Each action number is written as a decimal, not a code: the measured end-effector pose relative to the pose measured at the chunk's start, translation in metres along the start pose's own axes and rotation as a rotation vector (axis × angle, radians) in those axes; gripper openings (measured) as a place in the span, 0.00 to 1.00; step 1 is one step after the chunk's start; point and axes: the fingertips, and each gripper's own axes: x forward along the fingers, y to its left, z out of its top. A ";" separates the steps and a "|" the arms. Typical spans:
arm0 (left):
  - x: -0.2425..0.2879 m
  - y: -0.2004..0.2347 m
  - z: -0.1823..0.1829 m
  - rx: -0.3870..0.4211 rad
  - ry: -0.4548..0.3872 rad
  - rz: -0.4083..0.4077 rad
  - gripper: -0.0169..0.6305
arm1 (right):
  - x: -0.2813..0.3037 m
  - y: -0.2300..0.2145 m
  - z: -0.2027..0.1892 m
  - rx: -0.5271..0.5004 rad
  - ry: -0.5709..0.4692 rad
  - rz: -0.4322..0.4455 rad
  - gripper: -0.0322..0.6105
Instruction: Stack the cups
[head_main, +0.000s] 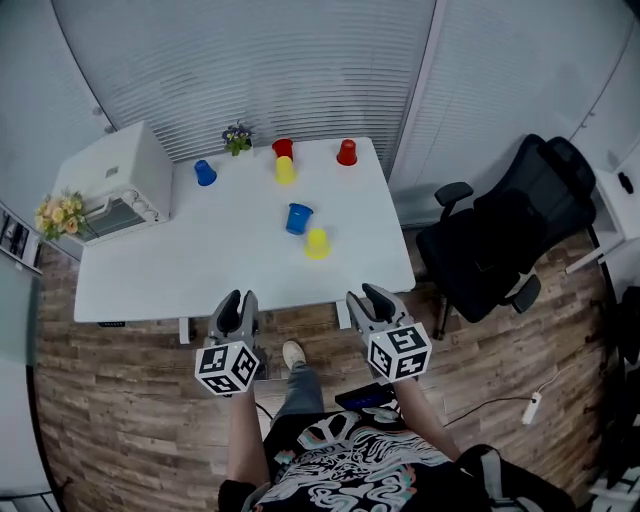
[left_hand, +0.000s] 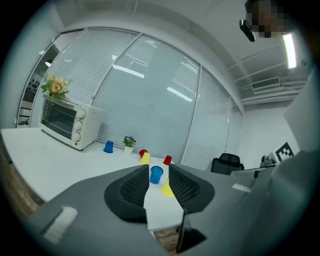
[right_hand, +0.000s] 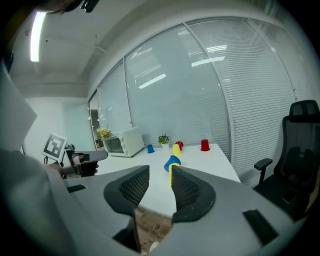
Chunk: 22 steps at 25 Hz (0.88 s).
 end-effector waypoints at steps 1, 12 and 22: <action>0.012 0.008 0.002 0.001 0.006 -0.003 0.21 | 0.013 -0.002 0.002 -0.008 0.012 -0.005 0.27; 0.126 0.115 0.019 0.005 0.072 0.022 0.21 | 0.139 -0.008 0.025 -0.047 0.111 -0.016 0.22; 0.188 0.189 0.043 0.018 0.057 0.091 0.21 | 0.201 -0.009 0.048 -0.048 0.148 -0.031 0.26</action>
